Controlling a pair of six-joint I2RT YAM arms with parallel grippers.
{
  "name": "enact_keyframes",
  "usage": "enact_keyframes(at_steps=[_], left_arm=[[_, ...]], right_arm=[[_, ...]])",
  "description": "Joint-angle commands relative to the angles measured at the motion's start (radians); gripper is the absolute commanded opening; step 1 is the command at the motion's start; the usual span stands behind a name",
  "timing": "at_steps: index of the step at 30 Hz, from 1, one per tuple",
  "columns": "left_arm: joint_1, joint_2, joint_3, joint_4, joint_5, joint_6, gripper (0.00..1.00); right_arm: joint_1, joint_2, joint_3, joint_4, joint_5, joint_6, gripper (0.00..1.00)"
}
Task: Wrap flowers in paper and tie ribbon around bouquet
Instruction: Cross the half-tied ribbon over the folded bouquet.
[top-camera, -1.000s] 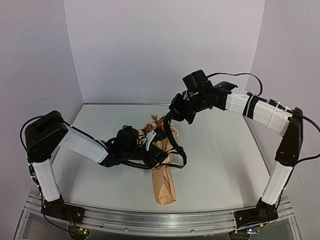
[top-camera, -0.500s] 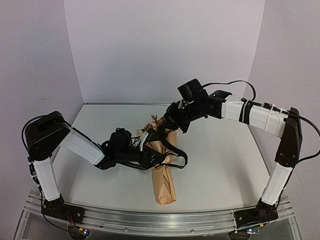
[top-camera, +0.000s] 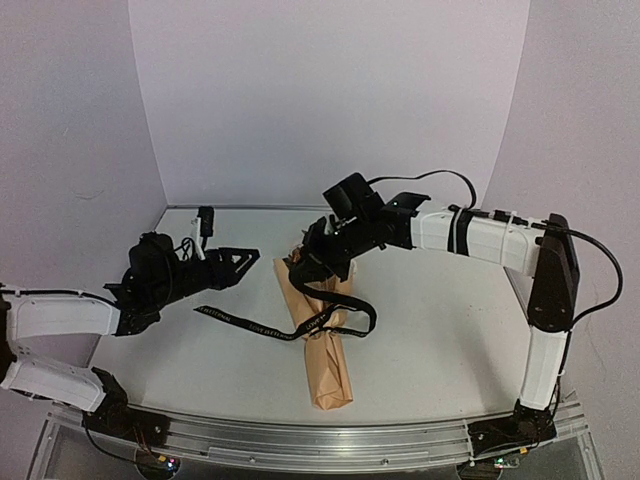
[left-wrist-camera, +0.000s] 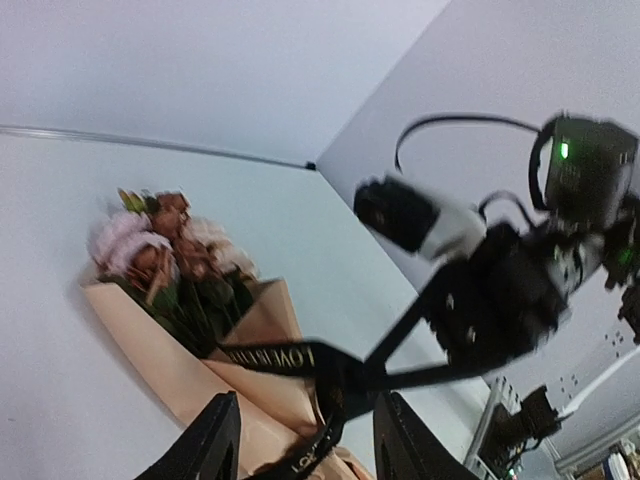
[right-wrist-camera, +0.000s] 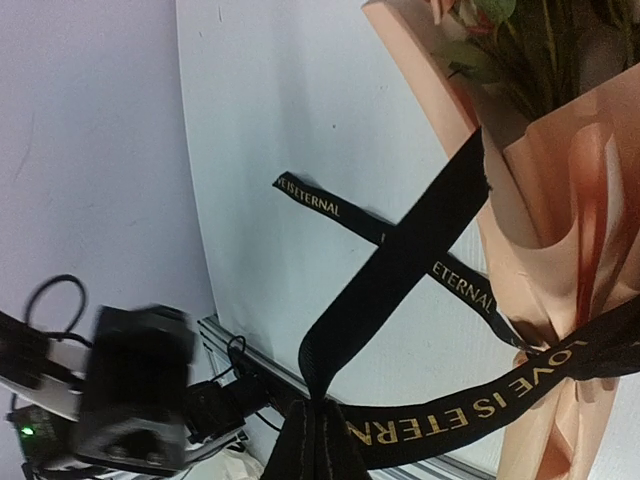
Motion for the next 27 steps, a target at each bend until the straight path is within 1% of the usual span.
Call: enact_keyframes(at_steps=[1, 4, 7, 10, 11, 13, 15, 18, 20, 23, 25, 27], left_arm=[[0.112, -0.123, 0.120, -0.292, -0.101, -0.038, 0.51], [0.148, -0.048, 0.277, -0.446, -0.006, 0.010, 0.50], [0.158, 0.057, 0.412, -0.539, 0.074, 0.044, 0.49], [0.161, 0.184, 0.547, -0.637, 0.189, 0.086, 0.47], [0.161, 0.217, 0.580, -0.664, 0.226, 0.099, 0.47], [0.160, 0.300, 0.666, -0.730, 0.299, 0.135, 0.45], [0.158, 0.355, 0.712, -0.764, 0.347, 0.156, 0.43], [0.145, 0.410, 0.744, -0.784, 0.388, 0.173, 0.41], [0.123, 0.435, 0.763, -0.815, 0.378, 0.197, 0.41], [0.087, 0.442, 0.749, -0.840, 0.329, 0.202, 0.41], [0.070, 0.418, 0.701, -0.836, 0.307, 0.203, 0.40], [0.038, 0.376, 0.633, -0.833, 0.271, 0.213, 0.41]], right_arm=[[0.061, -0.012, -0.017, 0.013, 0.044, -0.099, 0.00], [0.103, -0.014, -0.030, 0.011, 0.099, -0.179, 0.00], [0.141, -0.006, -0.038, 0.009, 0.134, -0.256, 0.00], [0.167, 0.013, -0.048, 0.005, 0.166, -0.309, 0.00], [0.170, 0.018, -0.054, 0.004, 0.176, -0.322, 0.03], [0.176, 0.016, -0.076, 0.002, 0.216, -0.354, 0.15], [0.178, 0.003, -0.098, 0.002, 0.247, -0.377, 0.25], [0.178, -0.042, -0.138, 0.003, 0.284, -0.400, 0.44], [0.179, -0.081, -0.168, 0.001, 0.319, -0.407, 0.56], [0.177, -0.155, -0.243, 0.000, 0.384, -0.394, 0.68], [0.169, -0.216, -0.321, 0.001, 0.433, -0.361, 0.71], [0.158, -0.275, -0.407, 0.012, 0.476, -0.322, 0.71]])
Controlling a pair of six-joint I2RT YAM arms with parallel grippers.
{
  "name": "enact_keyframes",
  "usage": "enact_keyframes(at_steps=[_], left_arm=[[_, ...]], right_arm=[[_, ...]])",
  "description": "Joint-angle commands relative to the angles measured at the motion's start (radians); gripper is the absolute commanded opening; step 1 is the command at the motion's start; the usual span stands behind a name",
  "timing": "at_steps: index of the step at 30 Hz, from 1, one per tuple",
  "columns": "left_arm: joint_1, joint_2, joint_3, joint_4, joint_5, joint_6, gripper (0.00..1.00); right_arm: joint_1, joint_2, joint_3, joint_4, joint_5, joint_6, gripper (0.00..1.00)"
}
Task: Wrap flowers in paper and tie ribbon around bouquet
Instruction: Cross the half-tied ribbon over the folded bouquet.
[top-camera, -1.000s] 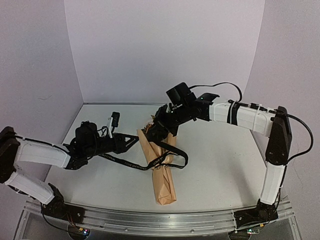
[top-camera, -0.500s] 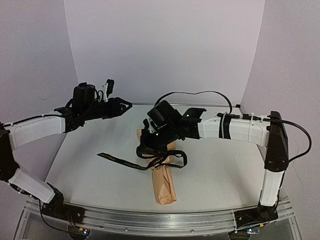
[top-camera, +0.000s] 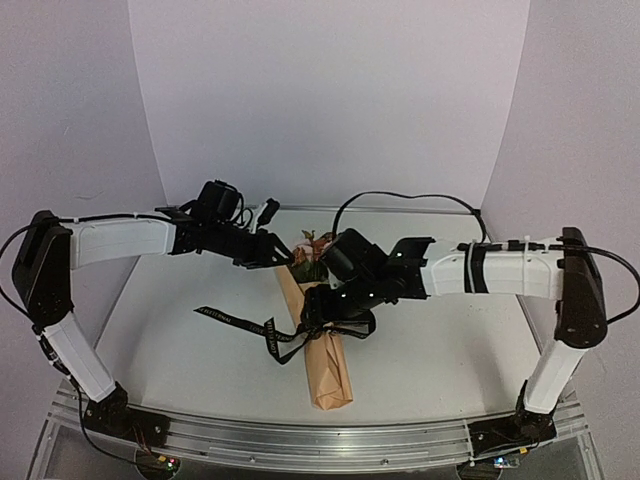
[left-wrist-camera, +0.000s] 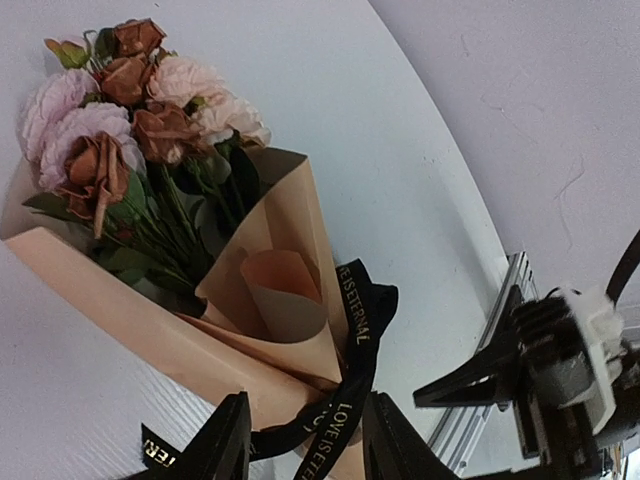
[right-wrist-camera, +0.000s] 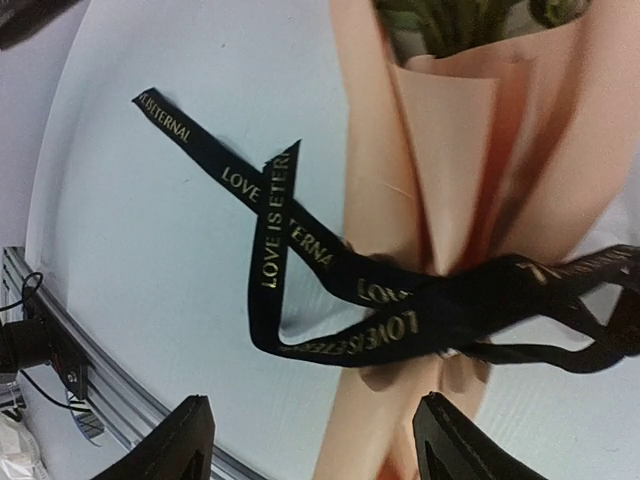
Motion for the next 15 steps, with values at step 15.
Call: enact_keyframes(at_steps=[15], left_arm=[[-0.278, -0.205, -0.351, 0.058, -0.171, 0.036, 0.42]], right_arm=[[-0.193, -0.238, -0.485, 0.368, 0.034, 0.259, 0.58]])
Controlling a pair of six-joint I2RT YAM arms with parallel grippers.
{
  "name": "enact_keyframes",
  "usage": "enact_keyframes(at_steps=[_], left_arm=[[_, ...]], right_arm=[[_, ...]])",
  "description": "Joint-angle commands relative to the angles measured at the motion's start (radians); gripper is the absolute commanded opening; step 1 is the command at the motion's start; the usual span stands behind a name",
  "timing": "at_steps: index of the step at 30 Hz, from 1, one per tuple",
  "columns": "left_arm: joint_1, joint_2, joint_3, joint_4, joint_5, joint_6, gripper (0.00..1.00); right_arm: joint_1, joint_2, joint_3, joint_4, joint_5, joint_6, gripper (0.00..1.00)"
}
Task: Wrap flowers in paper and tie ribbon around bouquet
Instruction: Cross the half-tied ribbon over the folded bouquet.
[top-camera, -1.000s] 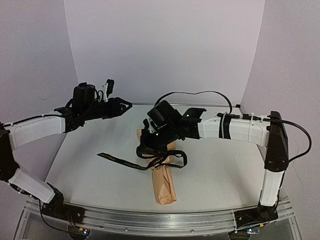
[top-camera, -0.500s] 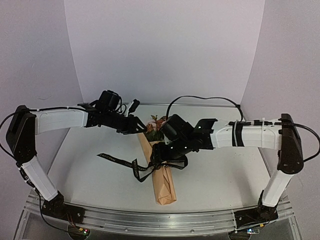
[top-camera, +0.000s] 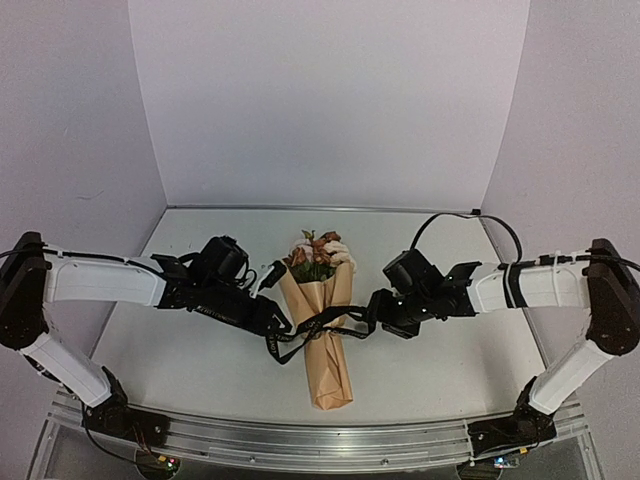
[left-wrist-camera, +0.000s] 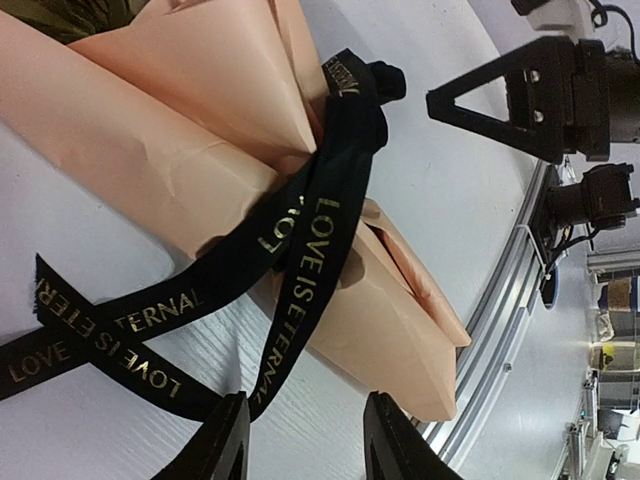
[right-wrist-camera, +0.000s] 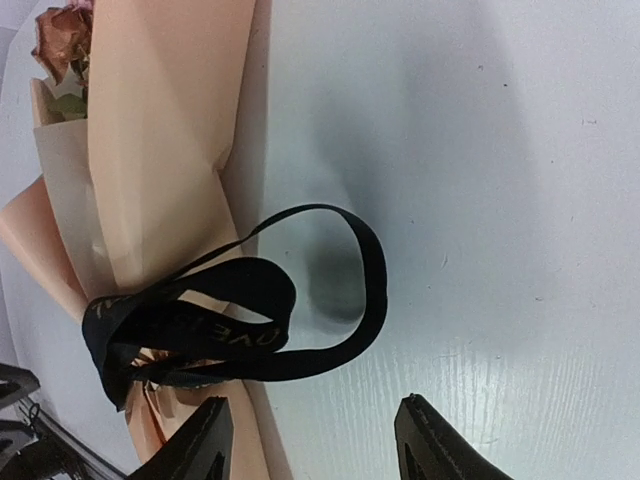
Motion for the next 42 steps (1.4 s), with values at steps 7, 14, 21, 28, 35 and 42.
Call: enact_keyframes(at_steps=[7, 14, 21, 28, 35, 42], left_arm=[[-0.106, 0.058, 0.045, 0.008, -0.088, 0.075, 0.43], [-0.134, 0.122, 0.080, -0.008, -0.108, 0.098, 0.44], [-0.150, 0.186, 0.103, -0.011, -0.186, 0.100, 0.46], [-0.150, 0.210, 0.106, -0.003, -0.253, 0.091, 0.43], [-0.150, 0.201, 0.106, -0.005, -0.287, 0.085, 0.24], [-0.151, 0.205, 0.111, -0.002, -0.276, 0.085, 0.14]], right_arm=[[-0.023, 0.096, 0.026, 0.169, 0.004, 0.020, 0.50], [-0.026, 0.121, 0.030, 0.170, 0.039, 0.023, 0.40], [-0.026, 0.132, 0.053, 0.165, 0.047, 0.007, 0.14], [-0.026, 0.112, 0.062, 0.132, 0.066, -0.021, 0.00], [-0.015, 0.082, 0.073, 0.078, 0.097, -0.051, 0.00], [-0.011, 0.087, 0.059, 0.091, 0.101, -0.087, 0.28]])
